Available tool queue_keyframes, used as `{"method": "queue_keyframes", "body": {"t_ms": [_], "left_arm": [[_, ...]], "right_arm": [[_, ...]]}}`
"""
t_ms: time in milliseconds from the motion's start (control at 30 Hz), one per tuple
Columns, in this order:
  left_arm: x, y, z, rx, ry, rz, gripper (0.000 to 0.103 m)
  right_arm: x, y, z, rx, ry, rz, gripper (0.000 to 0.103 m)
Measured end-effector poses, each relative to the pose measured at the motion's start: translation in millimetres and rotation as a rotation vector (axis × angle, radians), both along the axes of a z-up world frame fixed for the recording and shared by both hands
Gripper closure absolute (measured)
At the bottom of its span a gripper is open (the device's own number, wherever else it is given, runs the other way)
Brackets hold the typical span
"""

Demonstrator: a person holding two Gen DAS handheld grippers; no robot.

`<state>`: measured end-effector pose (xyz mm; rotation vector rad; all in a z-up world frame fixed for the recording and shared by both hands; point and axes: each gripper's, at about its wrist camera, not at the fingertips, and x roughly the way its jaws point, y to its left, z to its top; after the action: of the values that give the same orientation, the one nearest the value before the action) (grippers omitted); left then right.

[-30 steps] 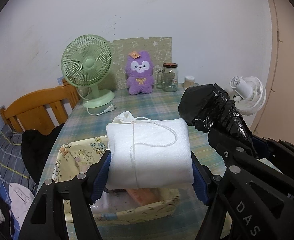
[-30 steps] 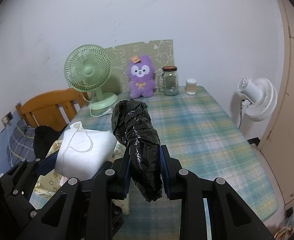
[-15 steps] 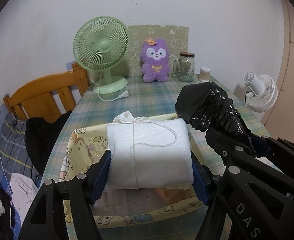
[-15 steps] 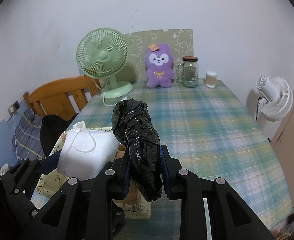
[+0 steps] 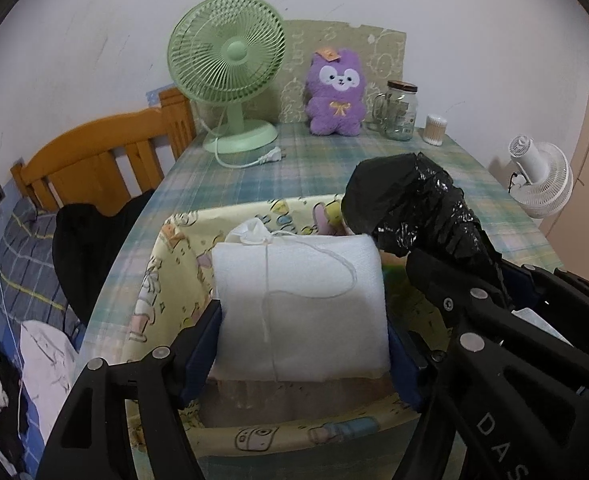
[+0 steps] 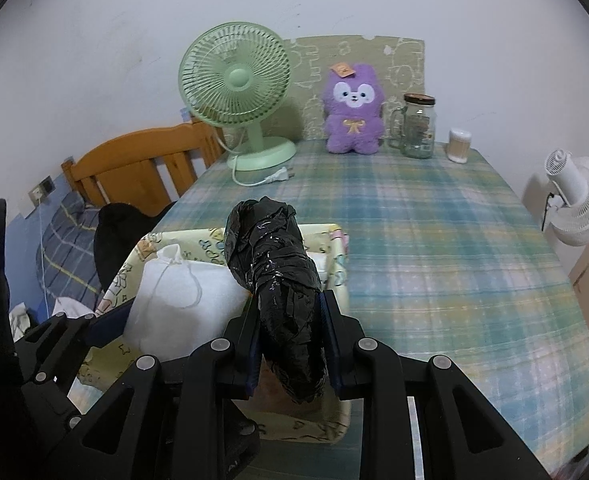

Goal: Organize soft objects
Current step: 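Carry the white cloth with the left gripper while the right carries the black bundle to the box, then lower the white cloth into the box with the left gripper while the right lowers the black bundle and opens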

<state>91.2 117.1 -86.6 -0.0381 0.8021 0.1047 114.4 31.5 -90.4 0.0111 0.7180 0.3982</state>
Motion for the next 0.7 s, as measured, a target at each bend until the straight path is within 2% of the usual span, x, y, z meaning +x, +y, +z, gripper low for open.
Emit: {"method": "queue_keyframes", "body": {"t_ms": [167,433,700], "left_arm": [[-3,7,-2,0.006,0.009,0.025,0.021],[-4,19,0,0.015,0.009,0.071,0.018],[-1,24,-2,0.019,0.016,0.076,0.013]], "right_arm": [[2,10,-3,0.017,0.01,0.038,0.074],[10,23,-6,0.055,0.028,0.099,0.074],[18,31,-11,0.078,0.045,0.12,0.074]]}}
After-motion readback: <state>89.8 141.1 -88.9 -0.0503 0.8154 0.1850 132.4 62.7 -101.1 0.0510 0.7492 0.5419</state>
